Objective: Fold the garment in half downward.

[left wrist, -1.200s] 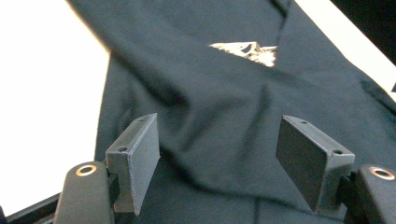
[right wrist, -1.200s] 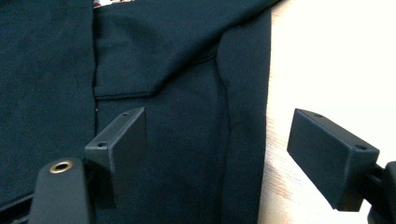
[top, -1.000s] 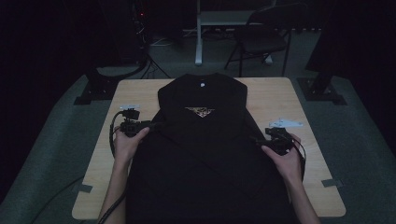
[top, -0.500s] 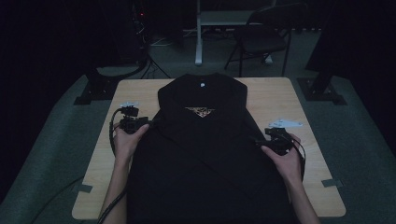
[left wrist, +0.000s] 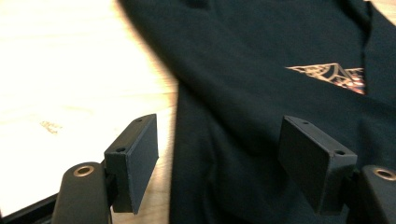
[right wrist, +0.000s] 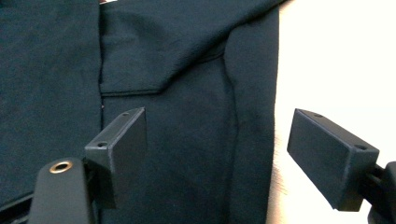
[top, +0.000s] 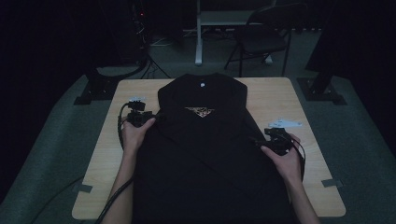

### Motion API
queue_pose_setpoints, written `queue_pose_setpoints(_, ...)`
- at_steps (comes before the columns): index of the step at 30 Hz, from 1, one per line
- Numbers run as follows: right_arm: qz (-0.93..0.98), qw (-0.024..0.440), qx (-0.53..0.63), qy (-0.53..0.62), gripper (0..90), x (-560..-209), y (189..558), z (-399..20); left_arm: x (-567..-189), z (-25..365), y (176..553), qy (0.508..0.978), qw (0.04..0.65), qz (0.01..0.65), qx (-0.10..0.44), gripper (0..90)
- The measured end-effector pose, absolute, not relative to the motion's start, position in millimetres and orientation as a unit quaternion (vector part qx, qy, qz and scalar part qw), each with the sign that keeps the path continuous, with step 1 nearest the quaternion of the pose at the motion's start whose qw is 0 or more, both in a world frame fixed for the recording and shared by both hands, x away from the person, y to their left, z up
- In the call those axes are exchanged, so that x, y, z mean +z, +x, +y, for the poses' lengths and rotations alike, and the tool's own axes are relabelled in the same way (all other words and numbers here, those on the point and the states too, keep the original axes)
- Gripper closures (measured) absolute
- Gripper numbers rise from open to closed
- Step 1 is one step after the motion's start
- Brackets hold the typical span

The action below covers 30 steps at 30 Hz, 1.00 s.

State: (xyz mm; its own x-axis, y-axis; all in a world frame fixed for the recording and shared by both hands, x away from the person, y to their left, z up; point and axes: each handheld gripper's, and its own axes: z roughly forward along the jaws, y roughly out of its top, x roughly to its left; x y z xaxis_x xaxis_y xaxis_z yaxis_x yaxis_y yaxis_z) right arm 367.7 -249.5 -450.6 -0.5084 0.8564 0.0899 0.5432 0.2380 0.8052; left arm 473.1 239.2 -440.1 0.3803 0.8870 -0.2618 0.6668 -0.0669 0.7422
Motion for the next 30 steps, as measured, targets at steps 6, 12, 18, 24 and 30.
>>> queue_pose_setpoints(6, 0.767, 0.187, 0.414, 0.454, 19.7, -451, 368, -247, -447, 239, 481, 0.713, 0.417, 0.549, 0.131, 30.4)
queue_pose_setpoints(12, 0.767, 0.185, 0.414, 0.453, 19.7, -451, 368, -247, -448, 230, 488, 0.707, 0.431, 0.549, 0.117, 30.4)
queue_pose_setpoints(18, 0.769, 0.181, 0.414, 0.452, 19.7, -451, 368, -245, -450, 227, 491, 0.708, 0.43, 0.545, 0.129, 43.7)
queue_pose_setpoints(24, 0.772, 0.181, 0.412, 0.448, 19.7, -452, 368, -244, -453, 235, 495, 0.681, 0.444, 0.573, 0.106, 64.9)
queue_pose_setpoints(30, 0.775, 0.18, 0.409, 0.447, 19.7, -453, 369, -242, -451, 228, 502, 0.688, 0.441, 0.567, 0.102, 58.2)
